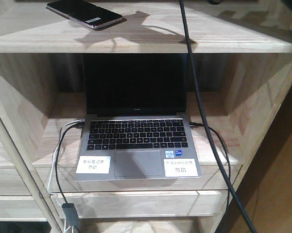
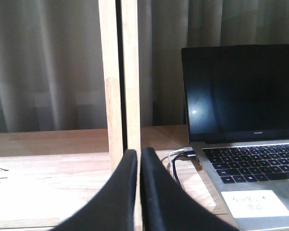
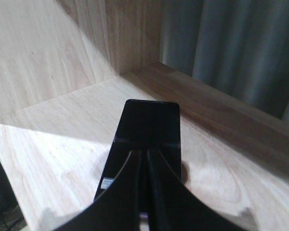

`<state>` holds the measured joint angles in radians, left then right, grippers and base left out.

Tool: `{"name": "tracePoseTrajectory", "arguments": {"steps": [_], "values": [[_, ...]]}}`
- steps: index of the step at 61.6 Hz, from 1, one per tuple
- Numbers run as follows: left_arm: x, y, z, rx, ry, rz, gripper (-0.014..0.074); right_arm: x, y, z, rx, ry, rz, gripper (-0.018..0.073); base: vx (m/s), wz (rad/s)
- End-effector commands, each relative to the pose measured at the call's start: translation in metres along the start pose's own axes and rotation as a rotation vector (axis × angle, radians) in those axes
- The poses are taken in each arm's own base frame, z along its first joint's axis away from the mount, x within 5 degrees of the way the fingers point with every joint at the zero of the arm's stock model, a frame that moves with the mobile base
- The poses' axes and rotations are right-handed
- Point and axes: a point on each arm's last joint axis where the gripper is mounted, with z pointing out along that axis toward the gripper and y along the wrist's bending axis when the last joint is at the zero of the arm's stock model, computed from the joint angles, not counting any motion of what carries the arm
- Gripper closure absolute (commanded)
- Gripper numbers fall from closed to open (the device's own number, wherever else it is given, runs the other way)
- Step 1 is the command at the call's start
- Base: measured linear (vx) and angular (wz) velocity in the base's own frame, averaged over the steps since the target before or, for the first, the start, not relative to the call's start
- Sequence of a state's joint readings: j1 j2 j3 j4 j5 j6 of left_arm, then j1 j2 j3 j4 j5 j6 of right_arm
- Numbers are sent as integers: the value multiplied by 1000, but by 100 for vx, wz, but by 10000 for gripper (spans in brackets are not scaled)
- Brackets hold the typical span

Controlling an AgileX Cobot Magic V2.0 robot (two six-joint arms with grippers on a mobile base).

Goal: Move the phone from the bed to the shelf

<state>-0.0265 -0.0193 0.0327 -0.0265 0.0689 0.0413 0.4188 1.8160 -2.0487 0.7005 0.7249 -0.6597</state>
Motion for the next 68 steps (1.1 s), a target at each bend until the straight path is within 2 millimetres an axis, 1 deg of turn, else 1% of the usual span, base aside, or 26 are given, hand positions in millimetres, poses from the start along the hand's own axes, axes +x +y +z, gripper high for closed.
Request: {"name": "tracePoseTrajectory", "arguments": {"steps": [1,4,5,7,8,9,13,15,17,20,23,26,33,38,39,43,47,51,54,58,68], "values": [[-15,1,-2,-5,-107,-19,595,-24,7,-35,78,-150,3,564,0,0],[-15,1,-2,-5,-107,-19,595,-17,8,-42,112,-157,5,564,0,0],[-15,1,-2,-5,-107,-19,595,-11,7,-42,122,-147,9,564,0,0],[-15,1,-2,-5,-107,-19,595,-9,9,-49,147,-162,-6,564,0,0],[-15,1,-2,-5,-107,-19,595,-4,9,-51,159,-158,-7,564,0,0],[-15,1,-2,-5,-107,-19,595,-4,11,-57,167,-165,-20,564,0,0],[-15,1,-2,-5,-107,-19,595,4,16,-69,193,-169,-37,564,0,0],[-15,1,-2,-5,-107,-19,595,11,19,-76,203,-163,-40,564,0,0],[-15,1,-2,-5,-107,-19,595,15,21,-83,213,-167,-42,564,0,0],[-15,1,-2,-5,-107,-19,595,19,28,-98,227,-180,-48,564,0,0],[-15,1,-2,-5,-107,-19,595,25,32,-109,240,-184,-45,564,0,0],[-15,1,-2,-5,-107,-19,595,35,37,-120,254,-183,-40,564,0,0],[-15,1,-2,-5,-107,-19,595,50,49,-150,292,-216,-38,564,0,0],[-15,1,-2,-5,-107,-19,595,66,58,-171,324,-238,-35,564,0,0],[-15,1,-2,-5,-107,-19,595,72,59,-174,329,-233,-32,564,0,0],[-15,1,-2,-5,-107,-19,595,85,66,-192,359,-267,-26,564,0,0],[-15,1,-2,-5,-107,-19,595,102,73,-208,382,-292,-5,564,0,0],[-15,1,-2,-5,-107,-19,595,117,78,-219,395,-307,11,564,0,0],[-15,1,-2,-5,-107,-19,595,133,83,-228,399,-310,27,564,0,0],[-15,1,-2,-5,-107,-19,595,150,91,-242,401,-334,44,564,0,0],[-15,1,-2,-5,-107,-19,595,193,105,-263,390,-362,88,564,0,0]]}}
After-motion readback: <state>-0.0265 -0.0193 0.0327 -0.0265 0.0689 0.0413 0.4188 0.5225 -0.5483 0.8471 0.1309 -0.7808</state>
